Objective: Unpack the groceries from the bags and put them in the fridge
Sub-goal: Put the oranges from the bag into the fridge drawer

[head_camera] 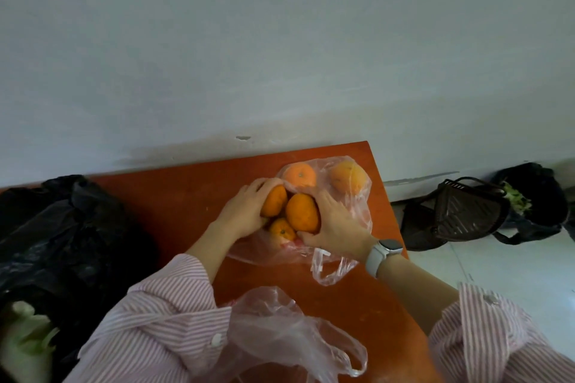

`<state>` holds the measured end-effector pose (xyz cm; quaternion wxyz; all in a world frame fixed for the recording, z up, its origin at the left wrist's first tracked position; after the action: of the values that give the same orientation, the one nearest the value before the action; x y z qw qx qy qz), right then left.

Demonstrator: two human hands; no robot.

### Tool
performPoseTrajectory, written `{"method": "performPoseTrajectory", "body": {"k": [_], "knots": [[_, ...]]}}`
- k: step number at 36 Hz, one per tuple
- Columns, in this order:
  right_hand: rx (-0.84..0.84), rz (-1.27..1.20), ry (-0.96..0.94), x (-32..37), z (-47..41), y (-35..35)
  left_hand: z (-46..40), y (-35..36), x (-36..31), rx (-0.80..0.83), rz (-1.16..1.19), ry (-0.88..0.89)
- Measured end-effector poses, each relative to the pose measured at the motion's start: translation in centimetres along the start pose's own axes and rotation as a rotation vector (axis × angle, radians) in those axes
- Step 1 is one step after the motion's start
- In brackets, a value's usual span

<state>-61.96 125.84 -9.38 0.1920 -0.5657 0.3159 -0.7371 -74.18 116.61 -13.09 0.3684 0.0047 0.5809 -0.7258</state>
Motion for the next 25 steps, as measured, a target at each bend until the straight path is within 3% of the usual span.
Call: {"method": "performPoseTrajectory", "body": {"k": [3,9,13,19,25], "knots": [[-0.039,-0.099,0.007,-0.2,0.8,-0.3,0.0,-0.6,-0.4,-0.026,0.059,0.005],[-0.169,-0.230,0.039,0.0,2.8,-2.0,4.7,-4.0,-0.6,-0.365,0.408,-0.041],[-0.284,-0.254,0.048,1.1,4.9,-3.3,8.9,-5.3,-1.5,-0.492,0.607,-0.113],[-0.395,-0.295,0.106,3.0,11.5,-3.9,13.7,-4.2,-5.3,-0.499,0.699,-0.141],[-0.527,-0.343,0.252,2.8,21.6,-1.4,19.4,-2.9,-11.6,-0.451,0.704,0.091]]}}
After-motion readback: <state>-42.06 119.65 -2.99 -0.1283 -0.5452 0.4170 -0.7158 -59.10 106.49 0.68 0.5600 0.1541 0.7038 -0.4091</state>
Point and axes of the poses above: each hand's wrist, its own z-axis away from the middle knuckle, its own y-axis out of the palm, x = y × z, the point moved 8 cm from there along -z, towards the middle knuckle, and after that the axes turned 2 degrees about x, right-handed, at the moved point
